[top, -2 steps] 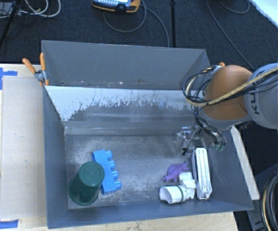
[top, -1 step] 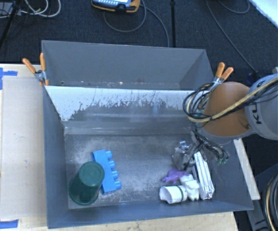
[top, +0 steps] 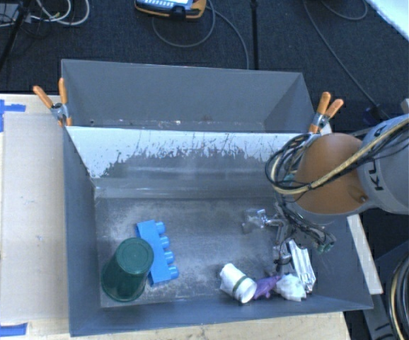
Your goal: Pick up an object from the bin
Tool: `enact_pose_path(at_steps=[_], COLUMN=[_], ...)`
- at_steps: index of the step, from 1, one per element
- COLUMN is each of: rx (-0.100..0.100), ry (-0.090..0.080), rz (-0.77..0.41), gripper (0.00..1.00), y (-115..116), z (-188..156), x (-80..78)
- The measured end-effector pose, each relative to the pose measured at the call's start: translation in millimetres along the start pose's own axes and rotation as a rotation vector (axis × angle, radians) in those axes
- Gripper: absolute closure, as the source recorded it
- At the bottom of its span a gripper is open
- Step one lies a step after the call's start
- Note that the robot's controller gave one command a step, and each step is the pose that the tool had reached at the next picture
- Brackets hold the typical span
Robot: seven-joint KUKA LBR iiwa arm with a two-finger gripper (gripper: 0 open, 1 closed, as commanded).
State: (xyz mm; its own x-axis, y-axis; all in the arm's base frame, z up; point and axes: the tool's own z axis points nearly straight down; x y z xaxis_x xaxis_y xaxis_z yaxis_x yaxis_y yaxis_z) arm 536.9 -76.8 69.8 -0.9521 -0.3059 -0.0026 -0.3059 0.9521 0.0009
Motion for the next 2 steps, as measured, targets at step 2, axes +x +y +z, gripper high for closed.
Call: enact_pose_path(at_steps=[2], rx=[0.001], ry=[-0.002], rz=[-0.046], gripper=[0.0], y=[7.2], z=[-0.7], x=[9.5])
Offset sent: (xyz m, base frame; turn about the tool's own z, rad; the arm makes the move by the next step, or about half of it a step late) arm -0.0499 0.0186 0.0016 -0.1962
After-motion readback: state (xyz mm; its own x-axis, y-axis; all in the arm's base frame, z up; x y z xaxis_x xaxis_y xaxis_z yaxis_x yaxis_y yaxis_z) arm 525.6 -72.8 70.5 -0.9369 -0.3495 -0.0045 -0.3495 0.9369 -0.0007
